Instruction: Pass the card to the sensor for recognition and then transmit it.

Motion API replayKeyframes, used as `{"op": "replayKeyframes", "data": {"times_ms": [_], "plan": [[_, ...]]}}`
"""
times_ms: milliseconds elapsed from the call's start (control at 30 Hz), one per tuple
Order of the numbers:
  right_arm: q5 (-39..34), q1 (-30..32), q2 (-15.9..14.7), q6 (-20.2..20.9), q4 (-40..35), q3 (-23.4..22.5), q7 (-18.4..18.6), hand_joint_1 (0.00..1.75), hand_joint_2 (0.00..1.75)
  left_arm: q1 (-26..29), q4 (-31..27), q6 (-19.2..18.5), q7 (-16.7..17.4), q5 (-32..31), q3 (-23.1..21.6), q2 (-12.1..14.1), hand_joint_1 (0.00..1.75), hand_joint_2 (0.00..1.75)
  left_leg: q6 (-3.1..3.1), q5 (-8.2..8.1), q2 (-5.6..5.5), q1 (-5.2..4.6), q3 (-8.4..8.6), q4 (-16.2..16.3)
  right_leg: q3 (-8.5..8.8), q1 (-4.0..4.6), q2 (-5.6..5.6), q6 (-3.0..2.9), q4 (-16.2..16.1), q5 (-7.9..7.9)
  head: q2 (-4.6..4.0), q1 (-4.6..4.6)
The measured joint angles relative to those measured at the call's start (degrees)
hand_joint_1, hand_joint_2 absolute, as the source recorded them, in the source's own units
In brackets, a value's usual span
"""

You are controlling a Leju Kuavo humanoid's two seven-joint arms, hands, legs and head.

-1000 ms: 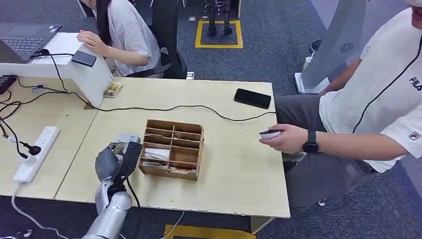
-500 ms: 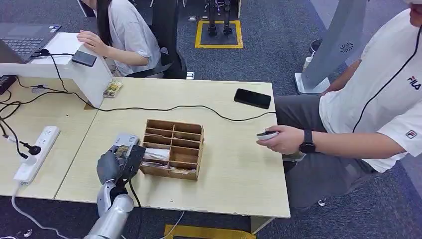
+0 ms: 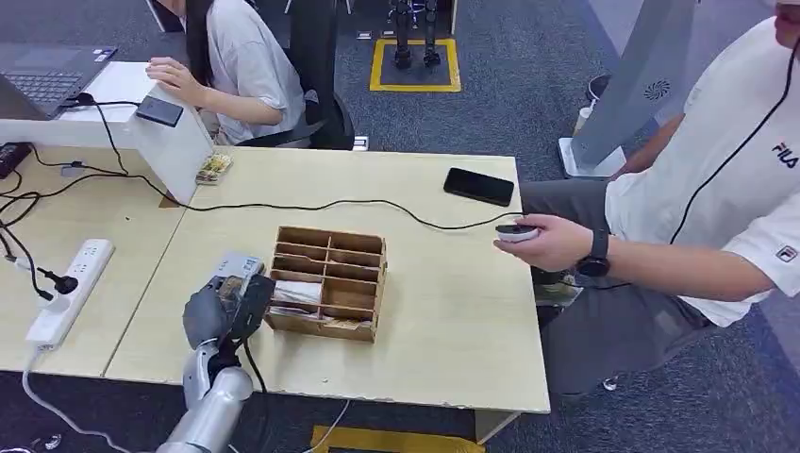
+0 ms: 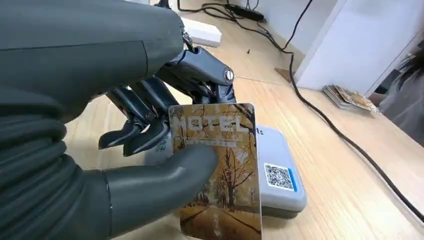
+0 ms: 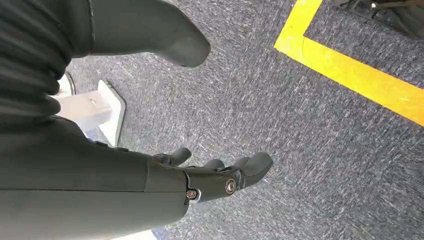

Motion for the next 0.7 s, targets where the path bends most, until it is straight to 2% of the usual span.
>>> {"op": "replayKeyframes", "data": {"times_ms": [233,500,700], "plan": [[0.0,0.0,0.3,-0.1,0.0,0.0,0.3,0.0,1.75,0.1,-3.8,-6.5,-1.9,9.1,0.0,0.0,1.75,1.75,0.02,0.02,0.0,0.0,-0.01,0.0,0.0,0.0,-0.01,0.0,0.0,0.01,0.0,0.0],[-0.1,0.0,0.4,-0.3,0.0,0.0,0.3,0.0,1.75,0.1,-9.5,-9.9,-2.1,12.8,-0.4,0.1,1.75,1.75,0.02,0.01,0.0,0.0,-0.01,0.0,0.0,0.0,-0.01,0.0,0.0,0.01,0.0,0.0],[-0.2,0.1,0.5,-0.3,0.0,-0.2,0.2,0.0,1.75,0.4,-15.1,-13.9,-1.0,17.0,-3.0,2.2,1.75,1.75,0.02,0.02,0.0,0.01,-0.01,0.0,0.0,0.0,0.0,0.0,0.0,0.01,0.0,0.0]]}}
